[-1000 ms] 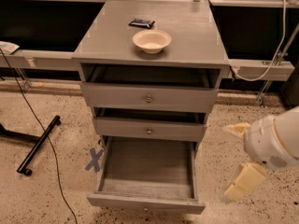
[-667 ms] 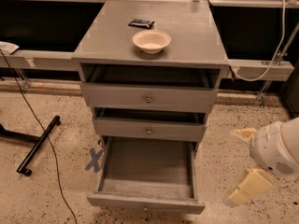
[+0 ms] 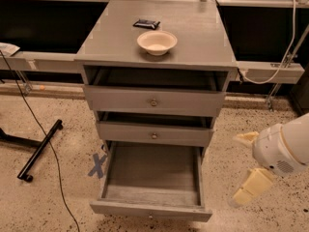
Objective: Close bottom drawer
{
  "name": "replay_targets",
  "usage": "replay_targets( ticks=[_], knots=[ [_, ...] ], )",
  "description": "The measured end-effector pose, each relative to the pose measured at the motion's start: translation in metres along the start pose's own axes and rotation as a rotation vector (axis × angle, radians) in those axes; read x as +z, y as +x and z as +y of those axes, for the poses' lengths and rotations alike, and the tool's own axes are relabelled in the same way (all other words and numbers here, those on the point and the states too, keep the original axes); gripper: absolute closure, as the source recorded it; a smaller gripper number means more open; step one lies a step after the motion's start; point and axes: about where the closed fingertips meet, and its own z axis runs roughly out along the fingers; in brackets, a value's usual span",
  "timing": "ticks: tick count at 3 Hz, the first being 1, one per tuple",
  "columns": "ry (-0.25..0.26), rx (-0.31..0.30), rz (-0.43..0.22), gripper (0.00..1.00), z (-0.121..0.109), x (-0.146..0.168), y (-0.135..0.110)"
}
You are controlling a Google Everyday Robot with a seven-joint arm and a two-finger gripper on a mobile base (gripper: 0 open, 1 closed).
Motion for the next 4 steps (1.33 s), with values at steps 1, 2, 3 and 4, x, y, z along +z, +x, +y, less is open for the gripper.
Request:
replay_targets(
  ticks=[1, 2, 3, 4],
  knots=[
    [-0.06, 0.067, -0.06, 0.0, -0.043, 0.038, 0.029],
    [-0.129, 0.154, -0.136, 0.0, -0.072, 0.073, 0.072],
    [-0.234, 0.241, -0.218, 0.0, -0.083, 0.119, 0.116],
    [-0.357, 0.317, -0.314, 0.0, -0.08, 0.183, 0.149]
  ],
)
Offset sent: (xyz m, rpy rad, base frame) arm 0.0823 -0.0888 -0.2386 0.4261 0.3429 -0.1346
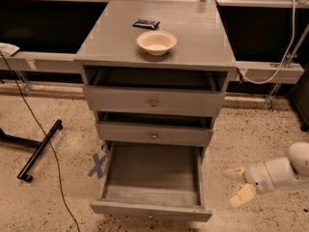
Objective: Close bottom drawer
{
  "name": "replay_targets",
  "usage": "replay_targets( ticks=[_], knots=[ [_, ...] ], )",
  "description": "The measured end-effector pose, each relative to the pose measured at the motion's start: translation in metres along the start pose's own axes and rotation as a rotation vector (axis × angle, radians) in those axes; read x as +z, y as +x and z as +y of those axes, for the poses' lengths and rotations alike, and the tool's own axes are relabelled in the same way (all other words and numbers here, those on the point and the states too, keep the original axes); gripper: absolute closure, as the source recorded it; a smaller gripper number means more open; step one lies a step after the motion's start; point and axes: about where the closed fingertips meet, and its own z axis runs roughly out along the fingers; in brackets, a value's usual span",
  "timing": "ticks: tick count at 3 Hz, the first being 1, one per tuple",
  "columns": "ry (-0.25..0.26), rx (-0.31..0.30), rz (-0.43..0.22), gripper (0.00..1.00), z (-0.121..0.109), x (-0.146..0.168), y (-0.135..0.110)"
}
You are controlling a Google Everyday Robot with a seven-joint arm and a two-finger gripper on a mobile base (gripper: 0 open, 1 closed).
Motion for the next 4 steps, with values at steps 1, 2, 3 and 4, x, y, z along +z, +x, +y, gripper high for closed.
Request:
replay_targets(
  ticks=[1, 2, 3, 4],
  knots=[
    [-0.091, 0.066, -0.089, 0.0, -0.016, 0.049, 0.047],
    [-0.129, 0.12, -0.148, 0.0, -0.023, 0.09, 0.092],
    [-0.142, 0.16, -0.177, 0.0, -0.025, 0.121, 0.123],
    [-0.106, 0.186, -0.191, 0.0, -0.021, 0.172, 0.159]
  ],
)
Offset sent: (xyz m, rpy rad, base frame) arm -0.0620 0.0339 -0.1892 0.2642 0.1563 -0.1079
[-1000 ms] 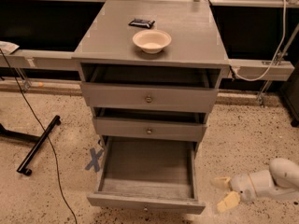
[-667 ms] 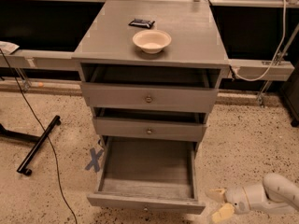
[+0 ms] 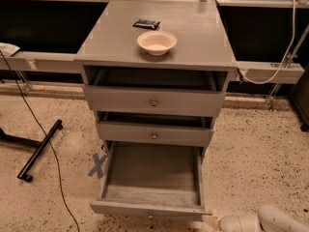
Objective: Close bottom drawer
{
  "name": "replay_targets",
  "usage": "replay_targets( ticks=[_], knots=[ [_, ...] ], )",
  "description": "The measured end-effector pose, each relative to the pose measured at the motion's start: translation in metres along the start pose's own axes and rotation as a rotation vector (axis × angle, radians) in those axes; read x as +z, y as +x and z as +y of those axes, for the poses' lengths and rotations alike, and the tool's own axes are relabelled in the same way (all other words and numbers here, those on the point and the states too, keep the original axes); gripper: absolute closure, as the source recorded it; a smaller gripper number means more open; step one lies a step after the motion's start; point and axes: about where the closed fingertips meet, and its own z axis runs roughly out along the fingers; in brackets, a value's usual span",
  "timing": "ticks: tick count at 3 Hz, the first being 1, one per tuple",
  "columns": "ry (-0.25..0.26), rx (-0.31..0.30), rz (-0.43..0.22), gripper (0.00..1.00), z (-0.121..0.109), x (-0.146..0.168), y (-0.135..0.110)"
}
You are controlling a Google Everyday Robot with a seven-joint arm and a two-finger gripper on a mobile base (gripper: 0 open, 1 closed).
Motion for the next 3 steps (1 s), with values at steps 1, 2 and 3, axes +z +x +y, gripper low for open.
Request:
replay_targets(
  ticks=[1, 2, 3],
  knots=[
    [0.0, 0.0, 0.0, 0.0, 0.0, 0.0, 0.0],
    [-0.081, 0.002, 0.008, 0.0, -0.005, 0.016, 0.013],
    [-0.167, -0.058, -0.005, 0.18, -0.015, 0.051, 0.034]
  ],
)
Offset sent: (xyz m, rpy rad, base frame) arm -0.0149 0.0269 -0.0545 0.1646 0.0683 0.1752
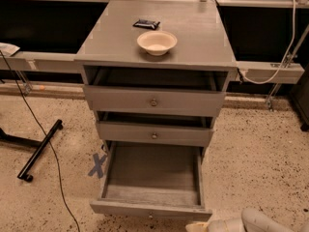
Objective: Close bottom drawer
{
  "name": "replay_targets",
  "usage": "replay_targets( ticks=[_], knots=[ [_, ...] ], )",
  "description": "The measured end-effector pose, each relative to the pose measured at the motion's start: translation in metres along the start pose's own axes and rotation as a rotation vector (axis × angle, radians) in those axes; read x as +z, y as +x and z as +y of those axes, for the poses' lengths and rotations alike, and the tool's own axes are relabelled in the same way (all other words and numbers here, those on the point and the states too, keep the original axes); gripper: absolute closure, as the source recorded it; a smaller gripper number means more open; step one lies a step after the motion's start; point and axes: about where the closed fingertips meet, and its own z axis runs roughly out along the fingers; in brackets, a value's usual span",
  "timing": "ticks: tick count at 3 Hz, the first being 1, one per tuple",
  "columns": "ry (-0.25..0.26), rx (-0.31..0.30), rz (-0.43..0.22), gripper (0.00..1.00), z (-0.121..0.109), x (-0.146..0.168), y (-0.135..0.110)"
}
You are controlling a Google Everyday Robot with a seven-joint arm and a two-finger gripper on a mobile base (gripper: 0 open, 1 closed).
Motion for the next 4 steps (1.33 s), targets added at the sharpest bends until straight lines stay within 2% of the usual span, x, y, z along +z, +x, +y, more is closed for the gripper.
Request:
replay_targets(
  ticks=[1, 2, 3, 4],
  knots=[
    [-0.025, -0.102, -0.023, 0.4, -0.008, 0.027, 0.011],
    [-0.02, -0.202, -0.063, 0.65, -0.014, 0.046, 0.013],
    [0.031, -0.304, -0.115, 0.87, -0.014, 0.062, 0.01],
    [0.144, -0.383, -0.169, 1.0, -0.035, 0.079, 0.006]
  ],
)
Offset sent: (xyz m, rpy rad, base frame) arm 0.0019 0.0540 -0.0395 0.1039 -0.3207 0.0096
